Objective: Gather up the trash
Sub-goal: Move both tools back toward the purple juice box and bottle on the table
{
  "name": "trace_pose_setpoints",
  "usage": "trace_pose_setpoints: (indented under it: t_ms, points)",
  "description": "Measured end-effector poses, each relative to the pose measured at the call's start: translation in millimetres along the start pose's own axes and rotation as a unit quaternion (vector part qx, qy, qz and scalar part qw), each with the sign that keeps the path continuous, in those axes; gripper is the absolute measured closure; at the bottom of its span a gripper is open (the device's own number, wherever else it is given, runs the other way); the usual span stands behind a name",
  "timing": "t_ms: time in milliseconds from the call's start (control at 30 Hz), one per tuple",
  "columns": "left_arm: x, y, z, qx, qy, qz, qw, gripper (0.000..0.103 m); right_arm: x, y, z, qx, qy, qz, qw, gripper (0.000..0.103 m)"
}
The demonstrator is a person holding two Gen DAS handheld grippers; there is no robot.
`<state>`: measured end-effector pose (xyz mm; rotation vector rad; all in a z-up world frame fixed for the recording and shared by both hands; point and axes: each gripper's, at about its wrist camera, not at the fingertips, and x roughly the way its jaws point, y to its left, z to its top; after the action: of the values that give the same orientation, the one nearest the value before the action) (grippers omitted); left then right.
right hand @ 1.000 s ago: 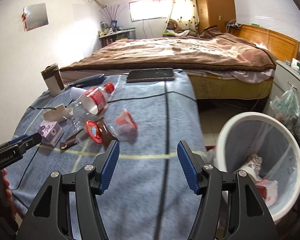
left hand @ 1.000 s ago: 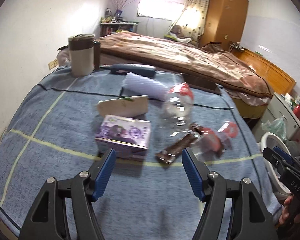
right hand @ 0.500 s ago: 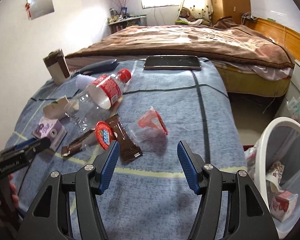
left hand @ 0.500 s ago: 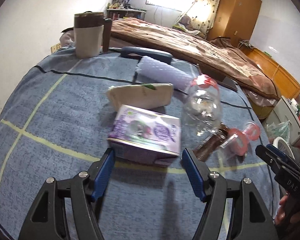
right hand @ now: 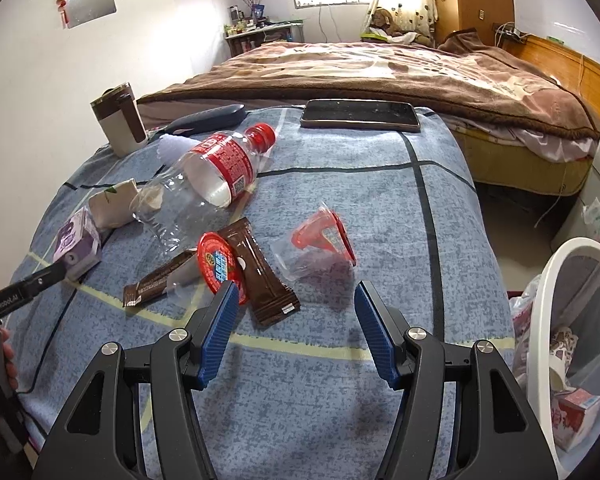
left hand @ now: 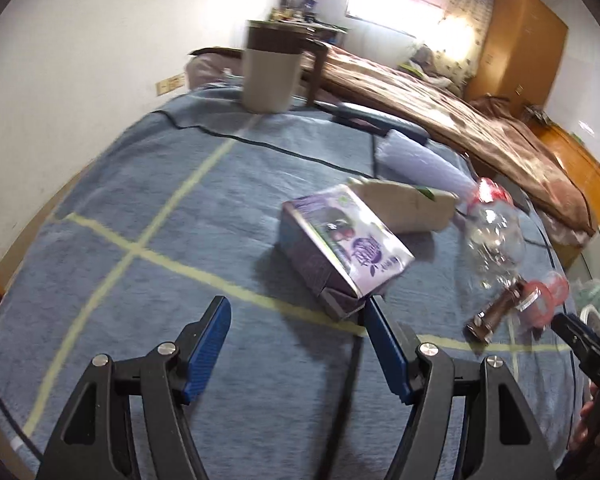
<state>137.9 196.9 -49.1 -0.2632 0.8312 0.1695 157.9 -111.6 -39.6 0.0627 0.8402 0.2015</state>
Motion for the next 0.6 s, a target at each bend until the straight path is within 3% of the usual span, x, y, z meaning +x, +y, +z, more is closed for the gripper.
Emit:
trace_pose_setpoints:
  t_ms: [133, 200, 467, 600]
  points:
    - [-14, -3, 4, -0.008, -0.017, -0.018, 0.9997, 0.031, 1, 2, 1, -0.004, -0.001, 0.004, 1.0, 0.041]
    - [-18, -13, 8, 0.001, -0.027, -0.025, 0.9993, 0.024, 1, 6, 0, -0.011, -0.001, 0.011, 1.0, 0.041]
    - [7, -34, 27, -0.016, 0.0, -0.049, 0.9987, 0.022, -8, 21, 2, -0.033, -0.03, 0.049, 0.998, 0.041]
    - [20, -34, 31, -0.026, 0.01, -0.036, 0.999, 0.022, 0, 36, 5, -0.06, -0.02, 0.045, 0.997, 0.041]
